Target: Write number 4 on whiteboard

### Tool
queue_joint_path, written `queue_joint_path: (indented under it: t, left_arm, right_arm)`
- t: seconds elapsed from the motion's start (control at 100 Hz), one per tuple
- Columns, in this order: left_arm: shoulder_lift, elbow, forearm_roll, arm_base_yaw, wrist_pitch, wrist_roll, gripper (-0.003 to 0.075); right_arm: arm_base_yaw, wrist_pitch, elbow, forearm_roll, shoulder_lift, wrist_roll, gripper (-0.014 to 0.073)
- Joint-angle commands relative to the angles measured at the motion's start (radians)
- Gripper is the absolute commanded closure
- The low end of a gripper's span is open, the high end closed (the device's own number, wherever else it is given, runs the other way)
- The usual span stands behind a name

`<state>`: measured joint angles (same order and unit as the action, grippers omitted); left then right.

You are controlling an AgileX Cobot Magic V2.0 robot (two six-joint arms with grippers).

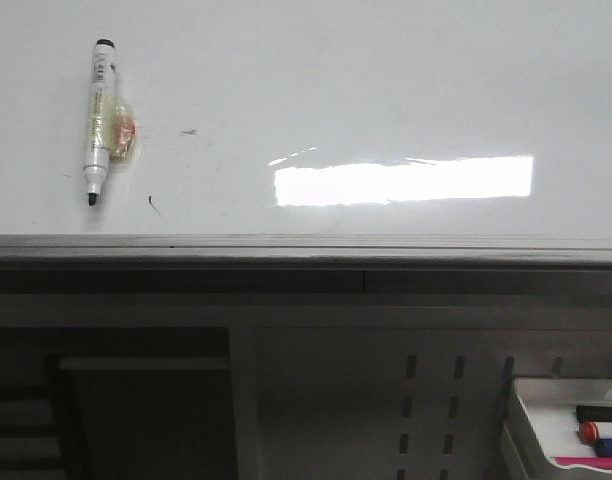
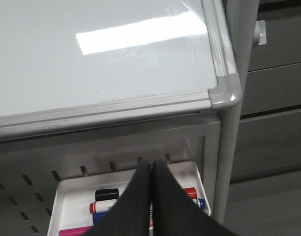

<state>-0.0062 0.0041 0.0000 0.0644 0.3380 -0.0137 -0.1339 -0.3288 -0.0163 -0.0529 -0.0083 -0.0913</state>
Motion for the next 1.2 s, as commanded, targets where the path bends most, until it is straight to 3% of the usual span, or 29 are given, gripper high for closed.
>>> queue_joint_path:
  t: [0.0,1.19]
  left_arm:
    - [-0.024,0.033,0.000,-0.002,-0.054,-0.009,0.0741]
    - [-0.024,0.033,0.000,-0.002,-0.054,-0.009,0.0741]
  right_arm:
    - [-0.004,0.015,-0.018,-0.013,-0.017,0.005,0.0658]
    - [-0.004,0.043,-0.018,-0.034,-0.017,0.005,0.0658]
